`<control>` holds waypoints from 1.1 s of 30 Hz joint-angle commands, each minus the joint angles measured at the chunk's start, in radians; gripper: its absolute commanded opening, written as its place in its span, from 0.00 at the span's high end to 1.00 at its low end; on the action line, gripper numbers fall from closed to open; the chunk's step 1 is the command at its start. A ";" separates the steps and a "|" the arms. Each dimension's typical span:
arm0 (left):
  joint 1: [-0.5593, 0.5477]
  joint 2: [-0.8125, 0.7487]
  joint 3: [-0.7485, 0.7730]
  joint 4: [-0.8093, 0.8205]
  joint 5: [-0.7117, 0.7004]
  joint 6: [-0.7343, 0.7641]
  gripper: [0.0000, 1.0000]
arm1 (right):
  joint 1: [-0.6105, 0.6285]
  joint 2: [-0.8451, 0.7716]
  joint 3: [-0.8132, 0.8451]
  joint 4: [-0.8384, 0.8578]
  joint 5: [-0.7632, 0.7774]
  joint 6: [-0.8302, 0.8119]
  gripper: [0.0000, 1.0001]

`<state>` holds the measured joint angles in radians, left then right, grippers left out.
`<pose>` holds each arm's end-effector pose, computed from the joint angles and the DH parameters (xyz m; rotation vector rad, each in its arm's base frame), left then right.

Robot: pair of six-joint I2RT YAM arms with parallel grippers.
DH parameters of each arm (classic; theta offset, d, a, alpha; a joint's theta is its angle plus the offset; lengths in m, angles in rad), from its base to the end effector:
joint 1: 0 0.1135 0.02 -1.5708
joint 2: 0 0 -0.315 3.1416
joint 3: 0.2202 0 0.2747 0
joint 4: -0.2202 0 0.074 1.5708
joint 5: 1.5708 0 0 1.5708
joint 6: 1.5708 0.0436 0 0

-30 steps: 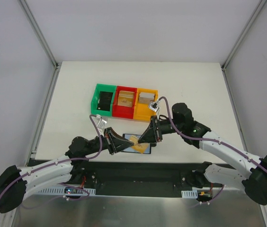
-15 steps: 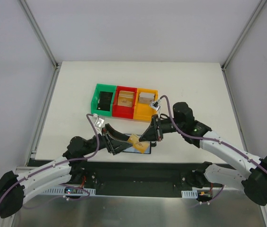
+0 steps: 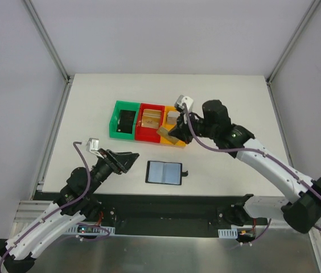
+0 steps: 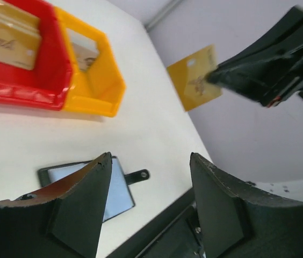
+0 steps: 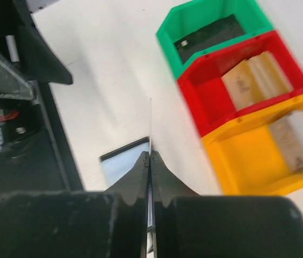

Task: Take the credit cards out of the card holder
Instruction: Place the credit card in the storage box.

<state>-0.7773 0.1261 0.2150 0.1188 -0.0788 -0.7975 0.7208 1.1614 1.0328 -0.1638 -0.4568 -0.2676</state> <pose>0.0624 -0.0566 0.2609 -0.0869 1.4798 -1.2519 0.1950 0.1969 0.3950 -1.1714 1.4929 0.7358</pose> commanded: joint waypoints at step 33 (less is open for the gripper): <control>0.007 -0.062 0.052 -0.426 -0.182 -0.014 0.42 | 0.000 0.859 0.636 0.004 0.058 -0.702 1.00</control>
<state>-0.7773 0.0704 0.2222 -0.2848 -0.2237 -0.8223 0.7097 1.9903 1.6566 -0.2646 -0.4042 -0.9382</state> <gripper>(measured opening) 0.581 0.007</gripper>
